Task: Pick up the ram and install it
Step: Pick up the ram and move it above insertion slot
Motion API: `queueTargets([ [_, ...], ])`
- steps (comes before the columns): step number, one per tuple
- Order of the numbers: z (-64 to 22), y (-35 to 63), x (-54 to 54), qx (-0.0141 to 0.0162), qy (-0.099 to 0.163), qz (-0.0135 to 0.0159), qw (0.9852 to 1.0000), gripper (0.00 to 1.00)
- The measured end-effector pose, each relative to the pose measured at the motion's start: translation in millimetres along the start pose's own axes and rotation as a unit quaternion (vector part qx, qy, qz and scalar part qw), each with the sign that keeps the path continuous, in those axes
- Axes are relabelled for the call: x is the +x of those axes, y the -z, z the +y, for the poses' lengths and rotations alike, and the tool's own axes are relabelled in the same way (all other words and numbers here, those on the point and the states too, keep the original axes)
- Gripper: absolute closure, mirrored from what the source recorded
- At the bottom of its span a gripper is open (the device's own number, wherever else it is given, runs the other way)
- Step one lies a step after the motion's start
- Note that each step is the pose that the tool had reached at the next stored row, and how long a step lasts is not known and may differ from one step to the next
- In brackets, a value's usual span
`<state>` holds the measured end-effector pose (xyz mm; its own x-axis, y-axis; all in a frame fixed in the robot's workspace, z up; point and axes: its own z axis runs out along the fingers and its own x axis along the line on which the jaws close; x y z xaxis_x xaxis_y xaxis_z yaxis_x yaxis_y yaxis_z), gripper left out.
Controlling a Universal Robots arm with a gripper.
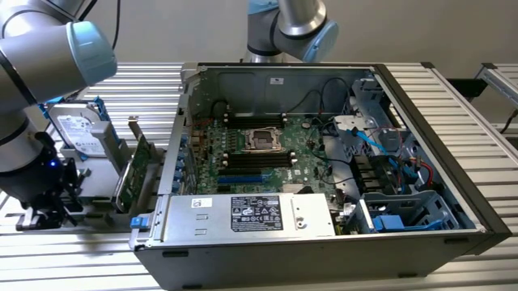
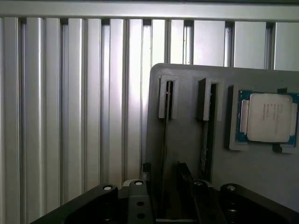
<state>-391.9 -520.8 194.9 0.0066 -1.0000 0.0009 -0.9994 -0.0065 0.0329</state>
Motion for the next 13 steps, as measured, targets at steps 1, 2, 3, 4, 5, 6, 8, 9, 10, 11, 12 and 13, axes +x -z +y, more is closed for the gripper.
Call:
queueTargets([
  [1,0.3,0.1,0.0,-0.0001,0.000,0.0001,1.0000,0.64],
  [2,0.2,0.1,0.0,0.0000,0.000,0.0001,1.0000,0.64],
  [3,0.3,0.1,0.0,0.0000,0.000,0.0001,1.0000,0.64],
  [4,0.3,0.1,0.0,0.0000,0.000,0.0001,1.0000,0.64],
  [5,0.3,0.1,0.0,0.0000,0.000,0.0001,1.0000,0.66],
  [6,0.3,0.1,0.0,0.0000,0.000,0.0002,1.0000,0.66],
  [8,0.3,0.0,0.0,0.0000,0.000,0.0006,1.0000,0.73],
  [9,0.3,0.0,0.0,0.0000,0.000,0.0008,1.0000,0.79],
  [10,0.3,0.0,0.0,0.0000,0.000,0.0010,1.0000,0.85],
  [11,0.3,0.0,0.0,0.0000,0.000,0.0012,1.0000,0.86],
  [12,0.3,0.0,0.0,0.0000,0.000,0.0015,1.0000,0.86],
  [13,0.3,-0.1,0.0,0.0000,0.000,0.0018,1.0000,0.86],
])
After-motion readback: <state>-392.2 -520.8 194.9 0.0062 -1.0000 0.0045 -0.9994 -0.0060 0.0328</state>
